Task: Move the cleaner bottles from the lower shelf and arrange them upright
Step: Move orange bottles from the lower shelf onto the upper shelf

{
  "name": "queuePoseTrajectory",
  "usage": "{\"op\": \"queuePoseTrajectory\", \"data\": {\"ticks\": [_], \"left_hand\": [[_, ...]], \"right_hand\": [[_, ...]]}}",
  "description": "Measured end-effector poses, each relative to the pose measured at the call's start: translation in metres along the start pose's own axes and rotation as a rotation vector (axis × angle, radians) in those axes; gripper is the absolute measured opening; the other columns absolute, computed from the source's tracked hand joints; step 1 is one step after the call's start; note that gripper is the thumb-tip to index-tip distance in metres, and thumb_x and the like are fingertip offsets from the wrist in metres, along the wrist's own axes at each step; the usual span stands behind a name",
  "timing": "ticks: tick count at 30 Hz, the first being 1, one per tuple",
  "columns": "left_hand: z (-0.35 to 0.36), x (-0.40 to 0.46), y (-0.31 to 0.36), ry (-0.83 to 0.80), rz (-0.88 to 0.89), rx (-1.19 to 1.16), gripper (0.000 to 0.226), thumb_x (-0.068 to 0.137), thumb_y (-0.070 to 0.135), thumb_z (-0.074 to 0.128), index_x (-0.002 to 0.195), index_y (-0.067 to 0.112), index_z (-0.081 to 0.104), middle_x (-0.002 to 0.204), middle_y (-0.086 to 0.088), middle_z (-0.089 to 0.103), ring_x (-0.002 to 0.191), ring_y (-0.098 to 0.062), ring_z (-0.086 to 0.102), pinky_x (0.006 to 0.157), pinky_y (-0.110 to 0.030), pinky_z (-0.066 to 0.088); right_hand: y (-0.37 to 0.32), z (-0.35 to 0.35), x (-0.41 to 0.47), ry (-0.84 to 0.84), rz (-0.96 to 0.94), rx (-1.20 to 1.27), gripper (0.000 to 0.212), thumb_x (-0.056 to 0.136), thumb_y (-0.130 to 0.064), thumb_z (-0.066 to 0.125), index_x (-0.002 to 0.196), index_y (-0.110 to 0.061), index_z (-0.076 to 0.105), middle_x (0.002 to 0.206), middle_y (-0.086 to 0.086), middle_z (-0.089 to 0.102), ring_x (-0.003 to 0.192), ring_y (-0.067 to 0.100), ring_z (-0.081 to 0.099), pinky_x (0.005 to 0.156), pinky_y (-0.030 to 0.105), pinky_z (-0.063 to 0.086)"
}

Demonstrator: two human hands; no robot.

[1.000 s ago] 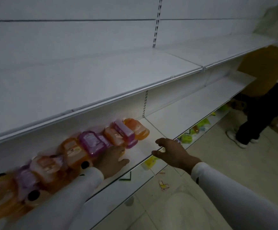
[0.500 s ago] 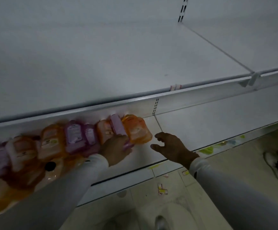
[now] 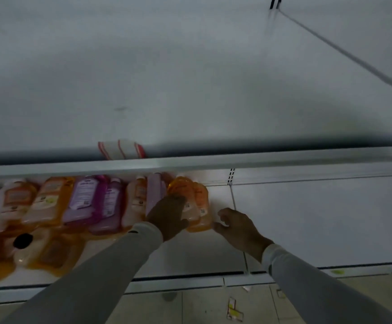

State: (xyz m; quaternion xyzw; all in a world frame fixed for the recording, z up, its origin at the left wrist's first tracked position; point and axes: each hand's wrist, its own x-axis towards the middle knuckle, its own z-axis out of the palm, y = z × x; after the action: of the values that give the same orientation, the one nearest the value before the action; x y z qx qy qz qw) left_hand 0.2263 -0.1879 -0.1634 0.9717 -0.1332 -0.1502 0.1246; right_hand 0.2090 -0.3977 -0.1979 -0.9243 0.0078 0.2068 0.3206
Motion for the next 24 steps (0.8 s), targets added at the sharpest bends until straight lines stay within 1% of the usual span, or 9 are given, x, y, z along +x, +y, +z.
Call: {"op": "queuePoseTrajectory", "data": {"ticks": [3, 5, 9, 11, 14, 17, 20, 23, 24], "left_hand": [[0.018, 0.006, -0.005, 0.011, -0.055, 0.068, 0.069, 0.082, 0.042, 0.068, 0.137, 0.010, 0.040, 0.136, -0.009, 0.051, 0.124, -0.027, 0.049, 0.106, -0.035, 0.039], [0.027, 0.008, -0.003, 0.022, -0.093, 0.104, 0.069, 0.083, 0.040, 0.068, 0.138, 0.011, 0.038, 0.135, -0.008, 0.050, 0.122, -0.026, 0.050, 0.104, -0.037, 0.042], [0.040, 0.012, -0.001, 0.090, -0.090, 0.169, 0.054, 0.092, 0.031, 0.058, 0.138, 0.012, 0.038, 0.136, -0.006, 0.048, 0.124, -0.024, 0.049, 0.104, -0.033, 0.042], [0.042, 0.011, -0.003, 0.135, -0.076, 0.148, 0.048, 0.094, 0.029, 0.054, 0.138, 0.013, 0.040, 0.136, -0.005, 0.049, 0.124, -0.023, 0.048, 0.103, -0.032, 0.039], [0.045, 0.004, 0.001, 0.167, -0.055, 0.153, 0.047, 0.095, 0.028, 0.053, 0.138, 0.013, 0.042, 0.136, -0.006, 0.050, 0.123, -0.025, 0.050, 0.102, -0.033, 0.041], [0.062, -0.009, 0.003, 0.164, 0.007, 0.118, 0.051, 0.078, 0.023, 0.076, 0.123, 0.006, 0.061, 0.115, -0.014, 0.065, 0.102, -0.035, 0.065, 0.085, -0.039, 0.054], [0.092, -0.026, 0.002, 0.196, 0.091, 0.156, 0.060, 0.049, 0.027, 0.092, 0.105, 0.013, 0.073, 0.089, -0.005, 0.073, 0.074, -0.024, 0.072, 0.060, -0.031, 0.059], [0.107, -0.037, 0.020, 0.307, 0.169, 0.017, 0.028, 0.069, 0.030, 0.067, 0.091, 0.014, 0.074, 0.086, -0.003, 0.072, 0.069, -0.021, 0.071, 0.059, -0.028, 0.059], [0.108, -0.035, 0.026, 0.311, 0.142, -0.060, 0.029, 0.075, 0.035, 0.056, 0.088, 0.014, 0.073, 0.086, -0.004, 0.072, 0.071, -0.023, 0.070, 0.062, -0.030, 0.059]], "right_hand": [[0.004, 0.013, 0.024, -0.008, 0.027, 0.012, 0.056, 0.091, -0.052, 0.055, 0.133, -0.016, 0.051, 0.128, 0.002, 0.059, 0.116, 0.020, 0.057, 0.093, 0.025, 0.042], [0.006, 0.024, 0.036, -0.010, 0.073, 0.035, 0.058, 0.092, -0.053, 0.052, 0.133, -0.012, 0.051, 0.129, 0.005, 0.059, 0.117, 0.023, 0.056, 0.090, 0.024, 0.041], [0.014, 0.050, 0.052, -0.044, 0.135, 0.158, 0.048, 0.088, -0.058, 0.055, 0.103, -0.013, 0.063, 0.093, 0.001, 0.062, 0.081, 0.017, 0.059, 0.055, 0.017, 0.036], [0.017, 0.058, 0.055, -0.055, 0.142, 0.252, 0.044, 0.088, -0.054, 0.059, 0.099, -0.012, 0.068, 0.083, -0.002, 0.061, 0.071, 0.013, 0.056, 0.055, 0.017, 0.037], [0.021, 0.060, 0.052, -0.044, 0.174, 0.379, 0.037, 0.086, -0.046, 0.065, 0.093, -0.010, 0.070, 0.081, 0.002, 0.065, 0.070, 0.014, 0.058, 0.061, 0.022, 0.044], [0.035, 0.048, 0.036, -0.030, 0.191, 0.332, 0.029, 0.085, -0.043, 0.068, 0.080, -0.014, 0.066, 0.071, -0.002, 0.060, 0.065, 0.013, 0.056, 0.050, 0.016, 0.037], [0.065, 0.029, 0.009, -0.008, 0.233, 0.296, 0.035, 0.084, -0.048, 0.067, 0.085, -0.014, 0.069, 0.076, 0.000, 0.064, 0.073, 0.017, 0.061, 0.059, 0.022, 0.042], [0.097, 0.009, -0.020, -0.009, 0.256, 0.299, 0.033, 0.086, -0.049, 0.065, 0.080, -0.017, 0.069, 0.070, -0.004, 0.062, 0.066, 0.014, 0.057, 0.062, 0.026, 0.042], [0.105, 0.002, -0.029, 0.001, 0.267, 0.319, 0.032, 0.086, -0.049, 0.065, 0.075, -0.019, 0.066, 0.067, -0.004, 0.060, 0.063, 0.013, 0.054, 0.061, 0.026, 0.041]]}}
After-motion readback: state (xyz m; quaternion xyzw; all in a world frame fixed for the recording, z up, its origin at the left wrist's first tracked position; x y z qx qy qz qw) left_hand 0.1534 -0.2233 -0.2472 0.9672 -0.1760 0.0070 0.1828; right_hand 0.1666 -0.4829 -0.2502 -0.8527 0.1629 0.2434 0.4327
